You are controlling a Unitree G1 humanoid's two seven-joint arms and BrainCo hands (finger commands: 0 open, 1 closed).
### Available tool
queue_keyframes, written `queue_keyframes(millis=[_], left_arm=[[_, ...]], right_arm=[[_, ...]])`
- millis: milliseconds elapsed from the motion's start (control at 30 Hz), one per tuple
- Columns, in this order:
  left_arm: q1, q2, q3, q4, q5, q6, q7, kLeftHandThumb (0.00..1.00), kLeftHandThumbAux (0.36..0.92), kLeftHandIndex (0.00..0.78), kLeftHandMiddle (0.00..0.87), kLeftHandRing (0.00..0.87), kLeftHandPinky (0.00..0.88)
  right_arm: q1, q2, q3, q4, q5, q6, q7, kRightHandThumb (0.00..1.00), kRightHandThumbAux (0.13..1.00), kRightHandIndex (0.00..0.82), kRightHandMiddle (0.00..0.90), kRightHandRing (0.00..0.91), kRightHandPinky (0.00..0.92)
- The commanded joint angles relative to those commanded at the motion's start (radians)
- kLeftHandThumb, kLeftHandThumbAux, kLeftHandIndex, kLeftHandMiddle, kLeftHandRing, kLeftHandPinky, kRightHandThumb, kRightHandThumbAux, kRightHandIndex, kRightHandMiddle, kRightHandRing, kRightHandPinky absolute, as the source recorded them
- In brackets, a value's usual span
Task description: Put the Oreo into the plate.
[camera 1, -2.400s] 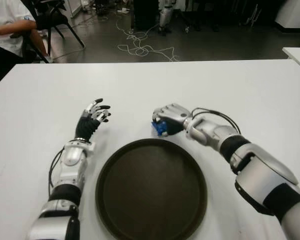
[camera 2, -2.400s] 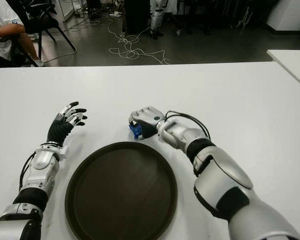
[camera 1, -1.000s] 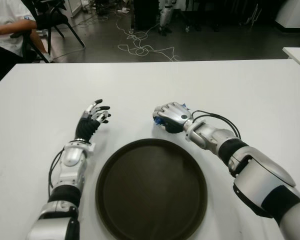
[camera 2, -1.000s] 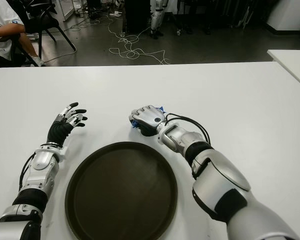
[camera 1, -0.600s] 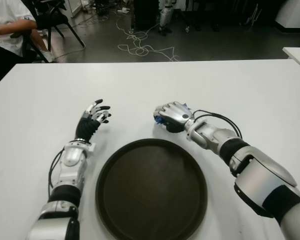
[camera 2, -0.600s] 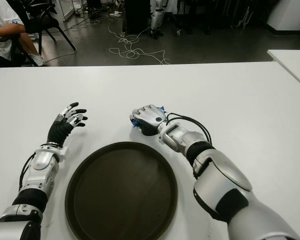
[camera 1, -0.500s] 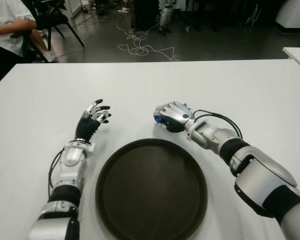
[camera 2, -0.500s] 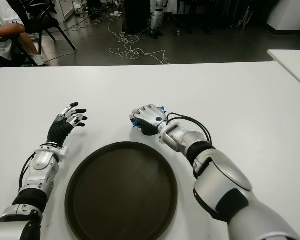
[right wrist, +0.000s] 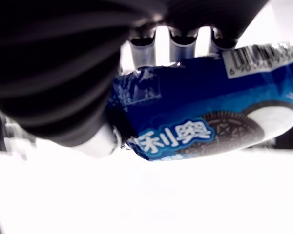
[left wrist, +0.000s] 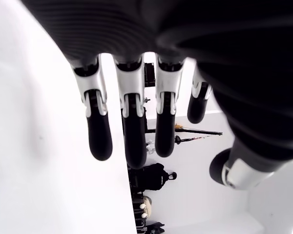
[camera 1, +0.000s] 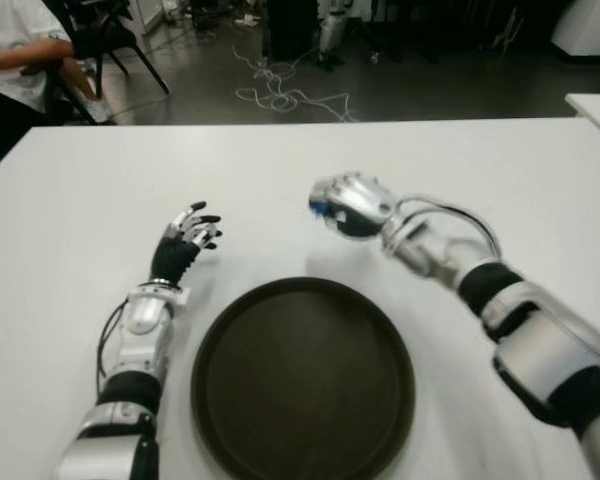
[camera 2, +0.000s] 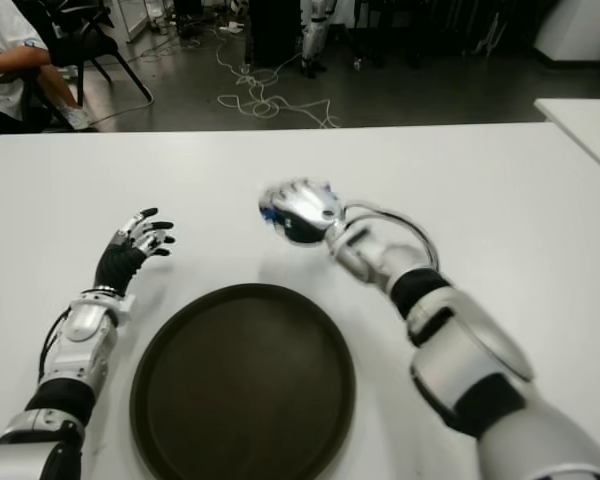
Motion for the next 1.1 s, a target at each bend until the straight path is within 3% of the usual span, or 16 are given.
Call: queue_keyframes(millis=[367, 500, 933, 1000, 1100], left_arm=[[-0.001, 0.001, 0.003, 0.003, -0.002, 0.005, -0.002, 0.245, 0.6, 0.153, 0.296, 0.339, 0.388], [-0.005, 0.002, 0.002, 0.007, -0.001, 0.009, -0.001, 0.247, 0.604, 0.157, 0.296, 0.334, 0.381], [-0.01, -0.002, 0.002, 0.011, -0.007, 0.004, 0.002, 0.247, 0.588, 0.158, 0.296, 0.33, 0.374], [-0.01, 0.0, 0.0, 0.009, -0.004, 0.008, 0.005, 0.24, 0.587, 0.164, 0.3, 0.33, 0.37], [-0.01, 0.001, -0.001, 0.006, -0.003, 0.012, 0.007, 0.237, 0.588, 0.166, 0.302, 0.331, 0.372]], right_arm=[[0.048, -0.048, -0.044, -0.161, 0.008, 0.029, 0.077, 0.693, 0.73, 0.433, 0.757, 0.766, 0.772], [0.084, -0.095, -0.072, -0.288, 0.01, 0.027, 0.112, 0.691, 0.73, 0.433, 0.749, 0.758, 0.759], [0.144, -0.12, -0.121, -0.409, 0.011, 0.019, 0.162, 0.691, 0.731, 0.432, 0.753, 0.759, 0.76], [0.203, -0.101, -0.087, -0.472, -0.006, 0.022, 0.186, 0.69, 0.731, 0.432, 0.753, 0.757, 0.755], [0.285, -0.116, -0.062, -0.613, 0.04, -0.008, 0.307, 0.689, 0.731, 0.432, 0.749, 0.752, 0.749]])
